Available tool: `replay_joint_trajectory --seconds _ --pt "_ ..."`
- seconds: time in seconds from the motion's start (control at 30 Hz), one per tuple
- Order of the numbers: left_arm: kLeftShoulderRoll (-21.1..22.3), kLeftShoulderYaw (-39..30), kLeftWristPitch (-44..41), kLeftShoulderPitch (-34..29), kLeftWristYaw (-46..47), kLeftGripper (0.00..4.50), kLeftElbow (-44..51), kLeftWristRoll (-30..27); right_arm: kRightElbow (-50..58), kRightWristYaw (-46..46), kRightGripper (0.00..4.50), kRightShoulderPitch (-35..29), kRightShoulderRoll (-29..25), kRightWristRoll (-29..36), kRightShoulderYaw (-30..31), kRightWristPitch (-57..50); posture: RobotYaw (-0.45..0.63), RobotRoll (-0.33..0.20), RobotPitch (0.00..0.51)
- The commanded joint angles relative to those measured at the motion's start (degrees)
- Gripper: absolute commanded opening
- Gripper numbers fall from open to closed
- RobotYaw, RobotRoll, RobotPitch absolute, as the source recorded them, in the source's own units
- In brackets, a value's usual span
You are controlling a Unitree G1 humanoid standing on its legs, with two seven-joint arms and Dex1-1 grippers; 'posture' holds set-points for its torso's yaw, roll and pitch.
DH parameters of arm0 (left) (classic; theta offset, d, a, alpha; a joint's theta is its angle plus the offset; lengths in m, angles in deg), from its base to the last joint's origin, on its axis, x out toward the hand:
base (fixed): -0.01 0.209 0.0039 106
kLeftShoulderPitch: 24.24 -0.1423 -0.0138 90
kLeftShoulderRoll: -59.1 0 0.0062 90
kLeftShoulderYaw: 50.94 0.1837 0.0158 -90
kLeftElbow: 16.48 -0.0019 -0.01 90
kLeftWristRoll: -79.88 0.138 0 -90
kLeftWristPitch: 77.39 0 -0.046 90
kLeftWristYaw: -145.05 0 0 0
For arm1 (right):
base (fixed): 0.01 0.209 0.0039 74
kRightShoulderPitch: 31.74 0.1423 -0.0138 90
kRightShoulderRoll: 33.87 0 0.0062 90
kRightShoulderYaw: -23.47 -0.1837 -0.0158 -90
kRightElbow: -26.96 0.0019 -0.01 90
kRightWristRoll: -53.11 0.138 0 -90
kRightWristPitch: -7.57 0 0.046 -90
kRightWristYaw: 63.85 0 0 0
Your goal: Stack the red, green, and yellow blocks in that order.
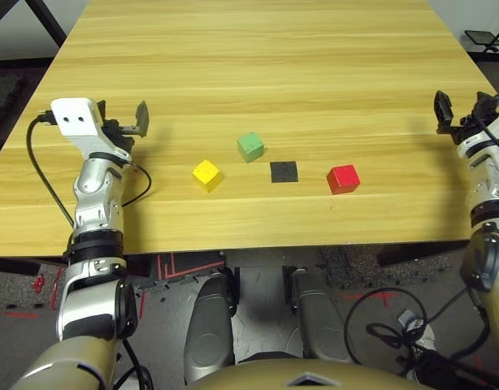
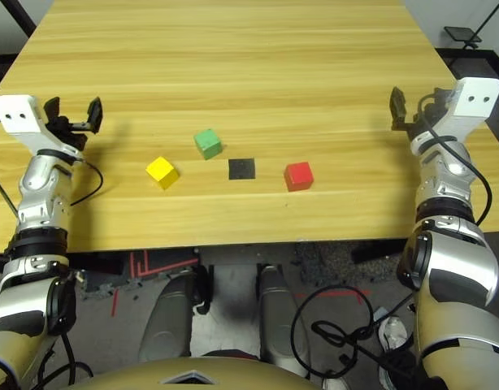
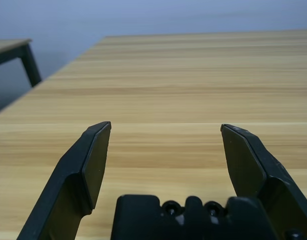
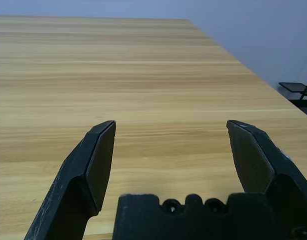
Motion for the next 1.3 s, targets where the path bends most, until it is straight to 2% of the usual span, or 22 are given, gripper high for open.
replay_joint_trajectory --seconds 0.03,0.13,0.23,0.4,0.57,0.67,0.73,0.9,1.0,1.3 --pt "0.12 -0.80 -1.87 -3.42 0.81 4.47 4.02 -0.37 0.14 1.44 4.50 -0.85 -0.80 0.20 -0.15 -0.66 0.02 -0.057 0.231" --pt "0.60 -1.26 -2.31 -4.71 0.38 4.47 4.34 -0.56 -0.42 1.79 4.50 -0.46 -1.39 -0.19 0.03 -0.61 0.03 -0.056 0.232" --pt "3.19 -1.59 -6.80 -3.71 -3.26 4.47 8.39 -3.75 2.28 6.50 4.50 0.84 -1.34 0.59 0.77 -2.51 0.04 -0.047 0.242" --pt "11.48 0.67 -19.92 -0.23 -17.87 4.47 16.19 -12.93 17.69 27.77 4.50 -1.43 -3.04 3.40 7.19 -17.26 0.08 -0.052 0.240" --pt "19.82 3.36 -29.24 3.07 -32.81 4.47 21.25 -19.91 34.89 47.20 4.50 -5.59 -7.99 6.79 14.60 -29.33 0.08 -0.071 0.240" --pt "22.75 6.40 -34.03 3.41 -39.62 4.47 24.43 -22.54 42.81 56.58 4.50 -6.82 -10.97 7.99 19.62 -34.95 0.09 -0.071 0.241" --pt "23.68 8.39 -34.95 3.22 -42.56 4.47 25.82 -22.33 45.80 61.78 4.50 -6.99 -12.15 8.07 22.22 -35.72 0.10 -0.068 0.241" --pt "23.14 12.46 -37.82 2.40 -44.76 4.47 30.35 -22.19 52.44 64.67 4.50 -8.43 -18.86 12.38 32.79 -33.36 0.11 -0.069 0.236" --pt "23.84 14.96 -38.40 0.73 -46.28 4.47 33.11 -20.96 52.15 64.67 4.50 -7.22 -21.08 12.08 37.81 -28.66 0.12 -0.069 0.238" --pt "24.10 15.80 -37.80 -4.16 -47.09 4.47 36.47 -19.43 38.67 64.67 4.50 0.25 -17.03 6.91 44.69 -14.56 0.16 -0.066 0.241"
